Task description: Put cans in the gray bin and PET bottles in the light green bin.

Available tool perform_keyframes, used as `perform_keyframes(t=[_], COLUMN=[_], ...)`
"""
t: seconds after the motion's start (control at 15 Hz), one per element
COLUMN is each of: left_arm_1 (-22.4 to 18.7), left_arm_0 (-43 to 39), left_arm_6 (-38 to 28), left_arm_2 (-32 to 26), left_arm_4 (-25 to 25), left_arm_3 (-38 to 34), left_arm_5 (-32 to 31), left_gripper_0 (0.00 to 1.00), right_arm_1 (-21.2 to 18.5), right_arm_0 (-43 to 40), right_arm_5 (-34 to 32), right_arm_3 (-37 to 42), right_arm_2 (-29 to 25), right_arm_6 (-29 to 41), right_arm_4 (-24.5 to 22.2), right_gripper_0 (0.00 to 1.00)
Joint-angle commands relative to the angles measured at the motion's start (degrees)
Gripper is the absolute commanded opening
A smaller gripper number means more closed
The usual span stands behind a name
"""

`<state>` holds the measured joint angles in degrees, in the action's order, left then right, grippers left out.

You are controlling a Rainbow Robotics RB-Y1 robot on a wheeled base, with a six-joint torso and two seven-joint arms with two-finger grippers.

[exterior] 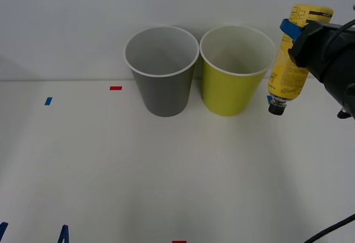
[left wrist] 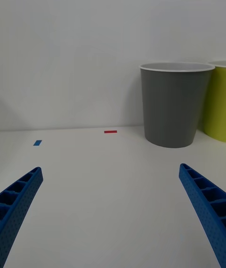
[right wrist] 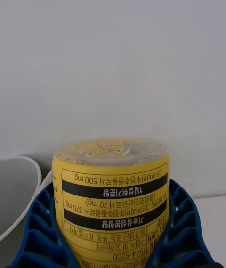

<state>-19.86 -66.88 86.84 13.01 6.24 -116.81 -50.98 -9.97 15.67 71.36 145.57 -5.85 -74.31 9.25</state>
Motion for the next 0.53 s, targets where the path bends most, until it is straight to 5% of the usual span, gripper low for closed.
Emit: perform_keyframes(t=[0.07,0.53], left_arm_1=[0.0,0.0], left_arm_0=[0.0,0.0], left_arm_6=[0.0,0.0], left_arm_2=[0.0,0.0], left_arm_4=[0.0,0.0], left_arm_3=[0.0,0.0], left_arm_5=[0.0,0.0], left_gripper_0=[1.0,1.0], right_arm_1=[3.64,3.37], right_arm_0=[6.22,13.69], right_arm_5=[-4.03,-12.73], right_arm_3=[-5.56,-11.8], right_arm_2=[-0.92,-1.09], right_arm_6=[-6.2,-6.82], right_arm_4=[0.42,3.67], right_gripper_0=[0.0,0.0])
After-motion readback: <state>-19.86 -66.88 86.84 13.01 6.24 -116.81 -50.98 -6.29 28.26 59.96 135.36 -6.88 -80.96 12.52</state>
